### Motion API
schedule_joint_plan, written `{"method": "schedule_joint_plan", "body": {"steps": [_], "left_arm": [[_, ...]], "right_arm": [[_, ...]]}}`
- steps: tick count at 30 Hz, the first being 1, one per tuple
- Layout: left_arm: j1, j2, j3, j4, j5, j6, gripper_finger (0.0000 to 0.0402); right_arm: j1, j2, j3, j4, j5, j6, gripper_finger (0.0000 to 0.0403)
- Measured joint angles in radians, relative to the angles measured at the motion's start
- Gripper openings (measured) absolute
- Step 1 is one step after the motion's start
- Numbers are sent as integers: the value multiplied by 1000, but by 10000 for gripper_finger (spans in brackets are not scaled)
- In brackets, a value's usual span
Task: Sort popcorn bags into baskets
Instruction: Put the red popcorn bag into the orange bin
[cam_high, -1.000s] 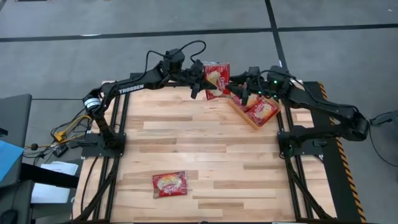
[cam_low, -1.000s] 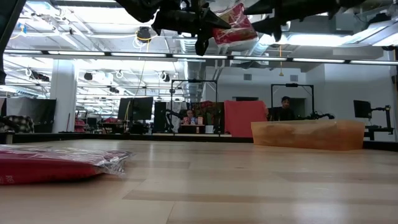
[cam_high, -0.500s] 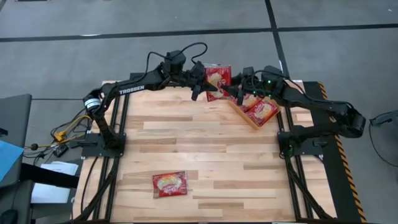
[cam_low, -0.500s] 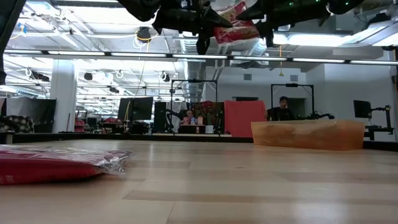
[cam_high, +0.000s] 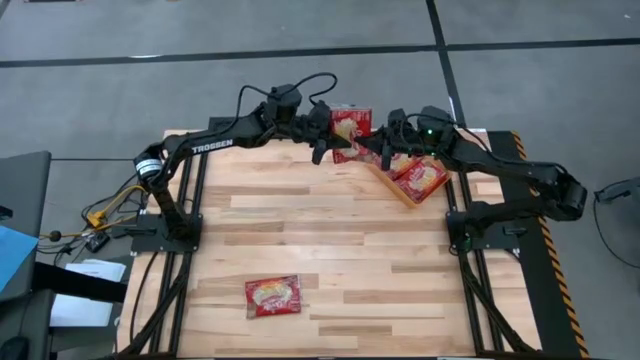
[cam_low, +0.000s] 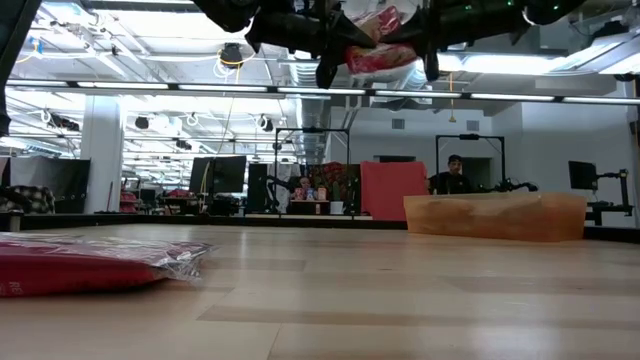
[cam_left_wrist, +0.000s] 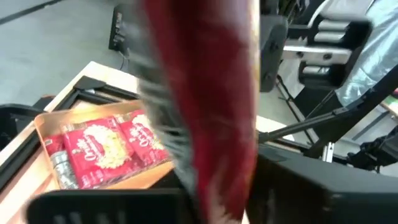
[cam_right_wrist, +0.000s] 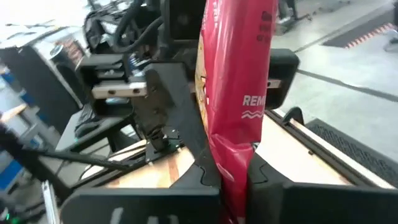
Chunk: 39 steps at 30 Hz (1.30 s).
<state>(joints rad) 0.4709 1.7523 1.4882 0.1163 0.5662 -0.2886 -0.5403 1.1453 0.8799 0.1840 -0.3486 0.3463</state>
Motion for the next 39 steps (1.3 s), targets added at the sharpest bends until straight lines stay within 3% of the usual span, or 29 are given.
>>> {"method": "schedule_joint_plan", "body": {"steps": [5, 9, 13, 15, 20, 24, 34, 39], "left_arm": [[23, -4, 5, -66, 36, 40, 135], [63, -5, 6, -87, 86, -11, 204], [114, -6, 6, -95, 127, -65, 250], [134, -6, 6, -127, 125, -72, 265], [173, -6, 6, -182, 124, -73, 276], [183, -6, 5, -198, 110, -71, 273], [182, -6, 5, -199, 101, -45, 273], [182, -6, 5, -205, 83, -37, 273]], "right_arm": [[-1, -30, -4, 46, 75, 67, 16], [-31, -81, 1, 26, 105, 104, 16], [-39, -107, -1, -23, 131, 120, 16], [-38, -128, 1, -69, 195, 146, 16], [-40, -163, -2, -378, 533, 247, 16], [-82, -188, -61, -471, 584, 409, 31], [-142, -221, -428, -99, 671, 796, 23], [-140, -201, -498, -73, 717, 909, 43]]}}
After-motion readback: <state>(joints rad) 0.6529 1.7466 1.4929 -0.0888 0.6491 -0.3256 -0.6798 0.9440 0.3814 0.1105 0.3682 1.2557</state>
